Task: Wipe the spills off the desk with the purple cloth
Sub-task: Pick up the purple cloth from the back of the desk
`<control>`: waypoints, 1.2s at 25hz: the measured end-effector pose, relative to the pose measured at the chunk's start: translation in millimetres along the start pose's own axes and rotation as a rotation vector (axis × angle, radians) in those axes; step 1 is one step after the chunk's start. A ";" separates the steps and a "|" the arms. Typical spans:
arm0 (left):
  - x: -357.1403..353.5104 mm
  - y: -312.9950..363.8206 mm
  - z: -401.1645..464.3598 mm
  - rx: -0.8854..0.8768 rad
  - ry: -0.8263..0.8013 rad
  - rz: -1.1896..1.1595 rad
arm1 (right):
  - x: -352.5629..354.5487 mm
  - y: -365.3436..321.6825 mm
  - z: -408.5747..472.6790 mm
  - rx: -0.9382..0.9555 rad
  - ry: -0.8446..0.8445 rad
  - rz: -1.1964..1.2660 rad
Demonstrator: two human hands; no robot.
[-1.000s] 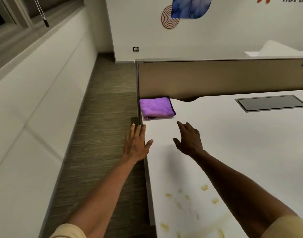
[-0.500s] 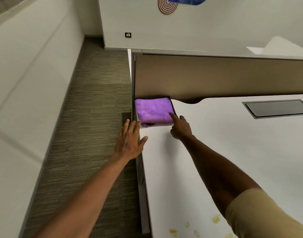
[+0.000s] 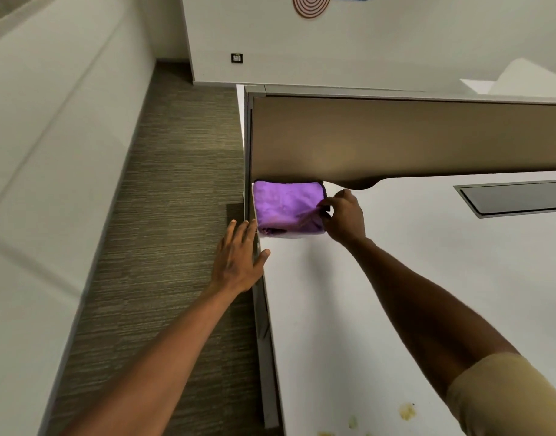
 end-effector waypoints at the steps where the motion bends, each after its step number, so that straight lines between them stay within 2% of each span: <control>1: 4.7 2.6 1.7 0.013 0.008 -0.029 | 12.6 -8.8 4.5 0.043 0.017 0.043; 4: 23.8 14.6 7.2 0.034 0.052 -0.135 | 50.4 -36.8 14.4 0.152 -0.025 0.166; 7: 47.3 38.6 14.1 -0.008 0.101 -0.267 | 87.3 -61.1 15.9 0.177 -0.102 0.278; 13: 95.8 109.4 5.5 -0.150 0.094 -0.530 | 162.4 -93.6 -10.3 0.206 -0.105 0.204; 15: 93.2 119.6 -6.2 -0.098 -0.016 -0.561 | 188.5 -95.0 -22.6 0.164 -0.076 0.260; 19: 56.1 143.7 -62.4 -0.029 -0.369 -0.660 | 237.2 -92.8 -53.6 0.106 -0.010 0.394; 25: 37.9 186.2 -131.9 -0.112 -0.484 -0.961 | 278.8 -71.8 -96.7 -0.025 0.037 0.572; 28: 30.5 183.5 -155.8 -0.210 -0.407 -0.845 | 304.5 -44.3 -116.3 -0.130 0.108 0.624; 30: 25.1 172.3 -162.9 -0.176 -0.319 -0.698 | 314.4 -30.4 -128.1 -0.174 0.071 0.601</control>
Point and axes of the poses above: each hand's wrist, its own z-axis towards the middle knuckle, its own x-axis out of the back of the hand, y = z × x, the point moved 6 cm from there along z, towards the middle knuckle, and after that the axes turned 1 degree about x, right-handed, at the moved point
